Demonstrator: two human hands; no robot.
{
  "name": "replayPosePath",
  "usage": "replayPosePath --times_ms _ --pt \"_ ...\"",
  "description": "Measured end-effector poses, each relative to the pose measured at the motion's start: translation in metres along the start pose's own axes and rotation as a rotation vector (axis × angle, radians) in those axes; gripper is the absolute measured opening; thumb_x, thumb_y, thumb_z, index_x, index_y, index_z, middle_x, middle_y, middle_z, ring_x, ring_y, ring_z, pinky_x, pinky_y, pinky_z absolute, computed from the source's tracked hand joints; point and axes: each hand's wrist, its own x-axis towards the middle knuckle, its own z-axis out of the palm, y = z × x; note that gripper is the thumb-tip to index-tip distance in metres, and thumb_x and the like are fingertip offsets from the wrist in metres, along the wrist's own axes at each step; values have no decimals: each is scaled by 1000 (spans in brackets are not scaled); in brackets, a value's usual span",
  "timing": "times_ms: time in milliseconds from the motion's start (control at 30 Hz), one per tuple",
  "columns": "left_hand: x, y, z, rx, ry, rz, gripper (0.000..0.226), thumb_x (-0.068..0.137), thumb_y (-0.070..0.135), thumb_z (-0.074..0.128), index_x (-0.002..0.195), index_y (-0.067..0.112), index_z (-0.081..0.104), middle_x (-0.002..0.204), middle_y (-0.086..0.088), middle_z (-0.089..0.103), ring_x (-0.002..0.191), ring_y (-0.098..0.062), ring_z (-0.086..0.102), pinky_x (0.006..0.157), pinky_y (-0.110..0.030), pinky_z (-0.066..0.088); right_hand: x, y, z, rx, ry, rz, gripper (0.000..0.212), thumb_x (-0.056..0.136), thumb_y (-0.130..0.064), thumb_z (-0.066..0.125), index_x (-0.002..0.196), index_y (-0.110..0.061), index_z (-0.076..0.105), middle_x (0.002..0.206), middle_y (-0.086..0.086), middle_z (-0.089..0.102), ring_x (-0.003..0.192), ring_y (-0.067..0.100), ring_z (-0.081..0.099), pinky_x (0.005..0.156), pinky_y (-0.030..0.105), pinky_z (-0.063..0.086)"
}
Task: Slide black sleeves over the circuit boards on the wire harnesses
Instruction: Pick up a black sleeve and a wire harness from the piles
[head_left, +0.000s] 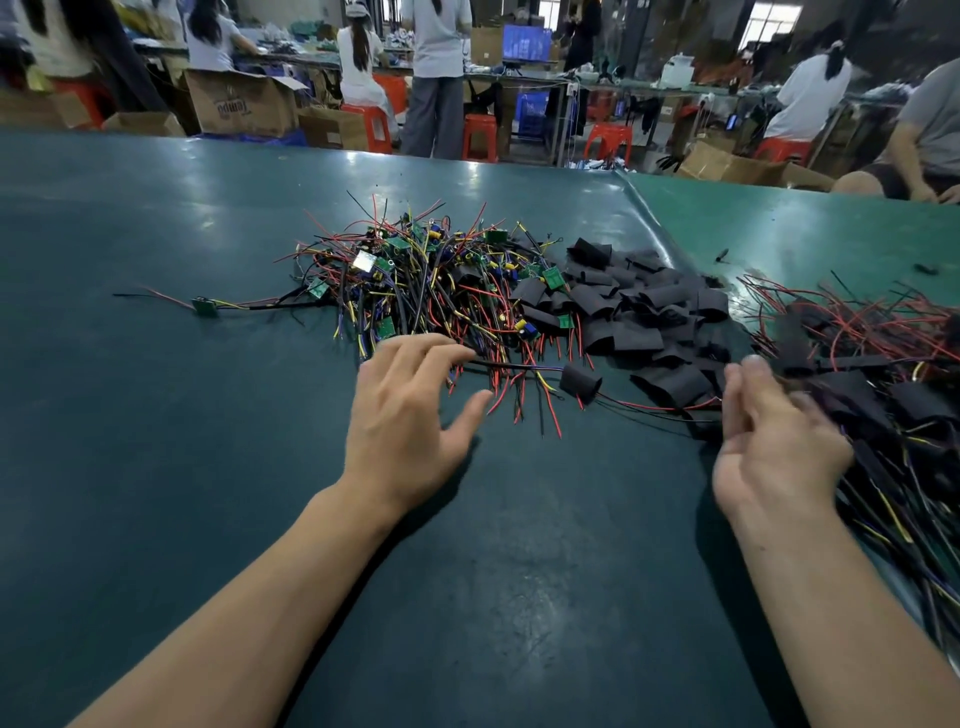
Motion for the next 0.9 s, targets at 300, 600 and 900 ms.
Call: replayPosePath --times_ms 300,600,900 --pt "2 -26 0 254 -227 -538 33 98 33 51 116 11 67 123 -14 56 112 -35 47 97 -41 36 -21 14 5 -160 -367 367 8 94 -6 57 93 -1 63 72 10 72 63 17 70 54 17 55" --pt "10 -29 -10 -37 12 -638 25 93 12 54 108 14 74 95 -11 71 92 -30 63 94 -41 48 -22 16 1 -202 -415 380 19 95 -10 58 113 -5 60 72 9 69 57 16 66 50 20 53" --pt "4 5 -14 -378 331 17 15 87 -5 64 96 2 74 93 -4 68 84 -14 65 78 -22 50 -35 30 1 -618 -707 144 23 92 2 60 111 -11 61 79 11 66 51 15 61 44 26 51"
